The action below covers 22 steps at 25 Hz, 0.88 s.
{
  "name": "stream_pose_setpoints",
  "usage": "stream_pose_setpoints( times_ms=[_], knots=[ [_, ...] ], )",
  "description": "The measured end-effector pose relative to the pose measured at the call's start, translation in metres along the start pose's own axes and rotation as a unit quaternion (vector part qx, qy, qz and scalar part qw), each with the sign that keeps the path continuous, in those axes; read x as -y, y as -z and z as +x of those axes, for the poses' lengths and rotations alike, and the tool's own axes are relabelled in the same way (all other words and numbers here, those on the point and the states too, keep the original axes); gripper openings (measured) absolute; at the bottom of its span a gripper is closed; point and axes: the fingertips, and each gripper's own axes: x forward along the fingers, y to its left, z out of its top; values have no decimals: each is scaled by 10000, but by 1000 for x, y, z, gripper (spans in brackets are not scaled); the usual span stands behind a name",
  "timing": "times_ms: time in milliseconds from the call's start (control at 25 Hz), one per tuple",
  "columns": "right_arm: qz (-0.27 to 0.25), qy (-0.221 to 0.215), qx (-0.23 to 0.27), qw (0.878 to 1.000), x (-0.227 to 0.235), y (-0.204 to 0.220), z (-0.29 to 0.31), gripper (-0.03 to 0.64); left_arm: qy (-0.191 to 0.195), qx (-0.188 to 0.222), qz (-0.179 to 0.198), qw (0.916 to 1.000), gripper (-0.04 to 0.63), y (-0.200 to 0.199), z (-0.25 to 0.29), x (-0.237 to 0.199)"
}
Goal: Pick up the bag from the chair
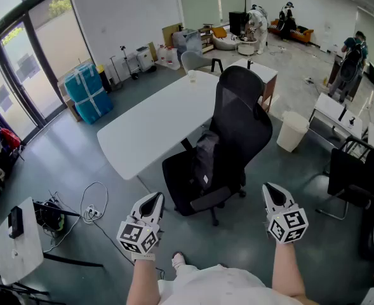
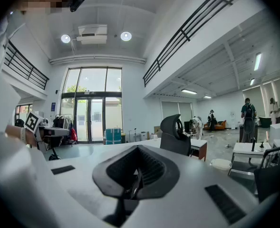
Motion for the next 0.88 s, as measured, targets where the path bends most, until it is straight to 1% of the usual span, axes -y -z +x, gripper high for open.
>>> stream_pose_setpoints(
  times_ms=[480, 720, 880],
  knots=[
    [34, 32, 17, 10000, 4, 1, -2, 17, -2, 66, -34, 10000, 25, -5, 1, 4],
    [94, -56, 38, 9999, 3, 3, -2, 18, 24, 74, -60, 10000, 25, -4, 2, 6],
    [-14, -43, -1, 10000, 2, 7, -1, 18, 29, 72, -67, 9999, 25, -3, 2, 8]
  ],
)
